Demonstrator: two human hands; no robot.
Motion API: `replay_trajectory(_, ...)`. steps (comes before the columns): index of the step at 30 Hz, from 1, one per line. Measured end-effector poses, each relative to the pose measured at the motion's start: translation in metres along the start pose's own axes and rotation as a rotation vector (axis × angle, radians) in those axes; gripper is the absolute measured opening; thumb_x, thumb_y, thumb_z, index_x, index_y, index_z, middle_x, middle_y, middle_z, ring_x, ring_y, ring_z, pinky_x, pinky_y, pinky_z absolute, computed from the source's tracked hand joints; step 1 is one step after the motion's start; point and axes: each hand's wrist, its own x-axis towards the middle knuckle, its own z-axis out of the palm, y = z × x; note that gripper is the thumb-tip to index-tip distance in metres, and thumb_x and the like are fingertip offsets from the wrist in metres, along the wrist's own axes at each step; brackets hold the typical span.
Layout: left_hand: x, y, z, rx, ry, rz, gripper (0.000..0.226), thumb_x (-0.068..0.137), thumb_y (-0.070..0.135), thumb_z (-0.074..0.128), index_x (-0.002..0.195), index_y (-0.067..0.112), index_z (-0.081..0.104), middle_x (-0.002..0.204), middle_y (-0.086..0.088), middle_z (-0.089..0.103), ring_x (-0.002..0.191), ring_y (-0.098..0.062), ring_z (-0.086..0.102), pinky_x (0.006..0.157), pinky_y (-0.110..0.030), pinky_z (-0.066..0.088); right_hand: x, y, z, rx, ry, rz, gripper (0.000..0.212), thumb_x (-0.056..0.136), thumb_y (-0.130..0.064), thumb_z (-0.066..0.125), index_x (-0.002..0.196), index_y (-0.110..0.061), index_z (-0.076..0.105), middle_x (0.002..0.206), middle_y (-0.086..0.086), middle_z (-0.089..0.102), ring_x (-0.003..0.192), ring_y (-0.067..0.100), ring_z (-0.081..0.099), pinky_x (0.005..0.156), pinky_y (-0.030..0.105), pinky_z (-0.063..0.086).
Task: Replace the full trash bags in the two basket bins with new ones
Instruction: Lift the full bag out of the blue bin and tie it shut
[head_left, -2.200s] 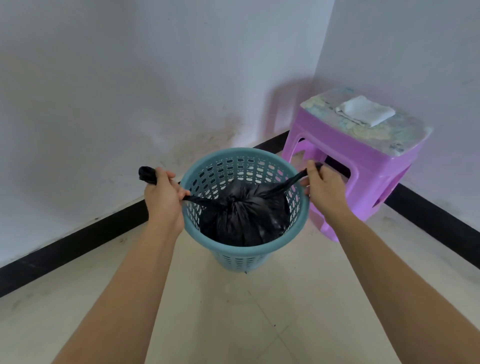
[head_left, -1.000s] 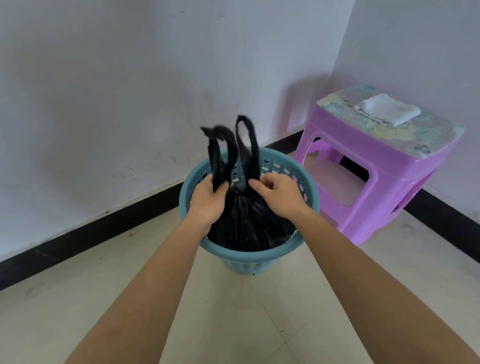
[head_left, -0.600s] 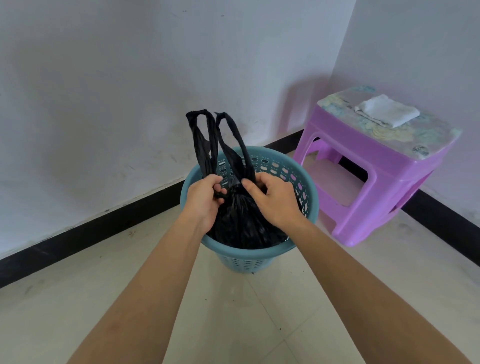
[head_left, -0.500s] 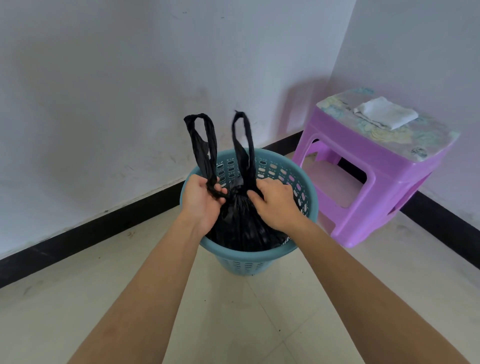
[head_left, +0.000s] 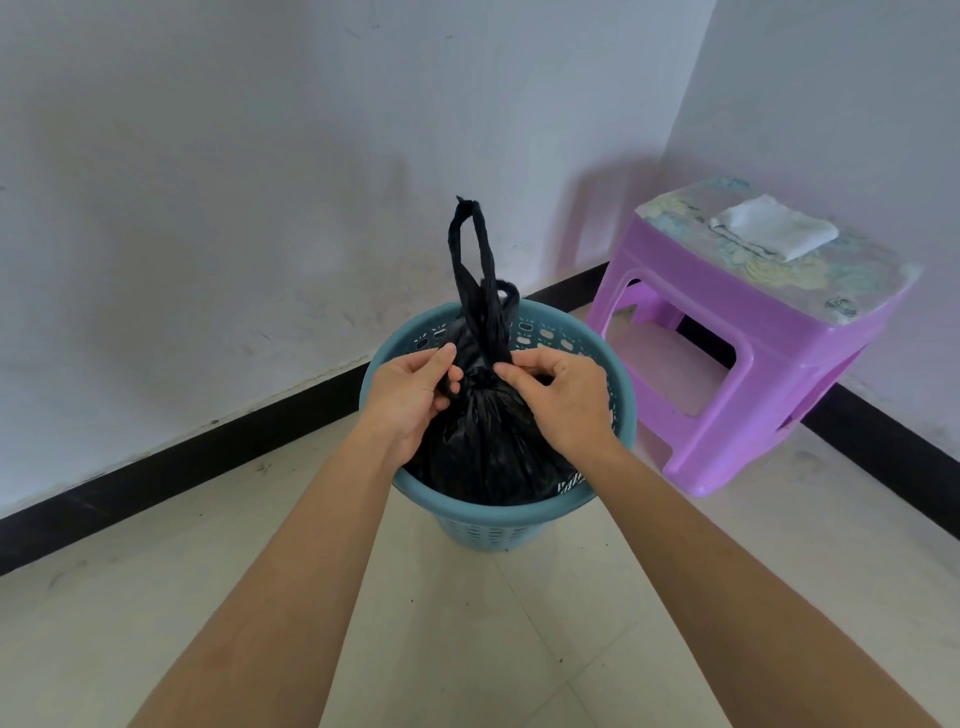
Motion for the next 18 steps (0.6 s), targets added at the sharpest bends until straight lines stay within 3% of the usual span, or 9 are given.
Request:
replay_trajectory(2, 0.001, 0.001, -0.001, 0.069, -0.044, 0.022, 0.020, 0.097, 0.015, 0.057, 0.080, 0.011, 0.067, 0.067, 0.000, 0.058, 0.065, -0.013, 0.051, 0.059, -0.025, 0.040, -0.001, 0.000, -0.001, -0.083, 0.008, -0.120, 0.015, 0.083, -0.023, 0.079, 0.097, -0.017, 0.080, 0.080, -0.020, 0.071, 0.076, -0.019, 0.059, 0.077, -0.001, 0.040)
replay_trajectory(5, -0.001, 0.003, -0.006, 0.123, -0.241, 0.038, 0.015, 0.086, 0.002, 0.052, 0.090, 0.003, 0.066, 0.070, -0.001, 0.053, 0.069, -0.013, 0.046, 0.061, -0.027, 0.035, 0.003, 0.004, -0.002, -0.264, -0.041, -0.385, 0.012, 0.086, -0.022, 0.075, 0.097, -0.024, 0.080, 0.082, -0.010, 0.076, 0.074, -0.001, 0.062, 0.079, 0.012, 0.045)
replay_trajectory(8, -0.005, 0.005, -0.006, 0.152, -0.331, 0.046, 0.004, 0.085, 0.016, 0.070, 0.087, 0.013, 0.072, 0.072, 0.002, 0.052, 0.069, -0.010, 0.044, 0.064, -0.026, 0.035, 0.007, 0.011, -0.003, -0.353, -0.104, -0.493, 0.012, 0.089, -0.025, 0.070, 0.096, -0.028, 0.080, 0.079, -0.011, 0.074, 0.073, 0.009, 0.062, 0.079, 0.032, 0.048)
replay_trajectory(11, -0.005, 0.003, -0.005, 0.155, -0.234, 0.045, 0.014, 0.080, 0.032, 0.078, 0.076, 0.020, 0.073, 0.066, 0.003, 0.052, 0.065, -0.011, 0.044, 0.064, -0.026, 0.037, 0.006, 0.013, -0.001, -0.361, -0.133, -0.524, 0.012, 0.089, -0.023, 0.070, 0.097, -0.023, 0.079, 0.085, -0.006, 0.075, 0.079, 0.018, 0.063, 0.079, 0.037, 0.049)
replay_trajectory(14, -0.003, -0.001, -0.004, 0.118, -0.145, 0.052, 0.016, 0.089, 0.025, 0.070, 0.081, 0.012, 0.067, 0.065, 0.001, 0.051, 0.062, -0.011, 0.044, 0.062, -0.026, 0.037, 0.001, 0.012, -0.003, -0.241, -0.220, -0.354, 0.015, 0.088, -0.025, 0.073, 0.103, -0.025, 0.079, 0.096, -0.010, 0.076, 0.091, 0.008, 0.067, 0.090, 0.033, 0.051)
replay_trajectory(16, -0.004, -0.001, -0.003, 0.043, -0.155, 0.022, 0.018, 0.095, 0.023, 0.063, 0.079, 0.014, 0.061, 0.062, 0.003, 0.049, 0.061, -0.010, 0.044, 0.061, -0.026, 0.036, 0.000, 0.005, -0.007, -0.059, -0.247, -0.113, 0.016, 0.088, -0.032, 0.074, 0.101, -0.026, 0.079, 0.096, -0.013, 0.077, 0.093, -0.002, 0.068, 0.094, 0.030, 0.052)
replay_trajectory(18, -0.006, -0.001, -0.003, 0.010, -0.209, -0.005, 0.020, 0.097, 0.024, 0.059, 0.079, 0.015, 0.057, 0.059, 0.004, 0.044, 0.060, -0.011, 0.045, 0.061, -0.026, 0.034, 0.000, -0.007, -0.012, 0.106, -0.235, 0.126, 0.024, 0.088, -0.050, 0.068, 0.095, -0.029, 0.078, 0.092, -0.015, 0.076, 0.089, -0.002, 0.069, 0.090, 0.029, 0.054)
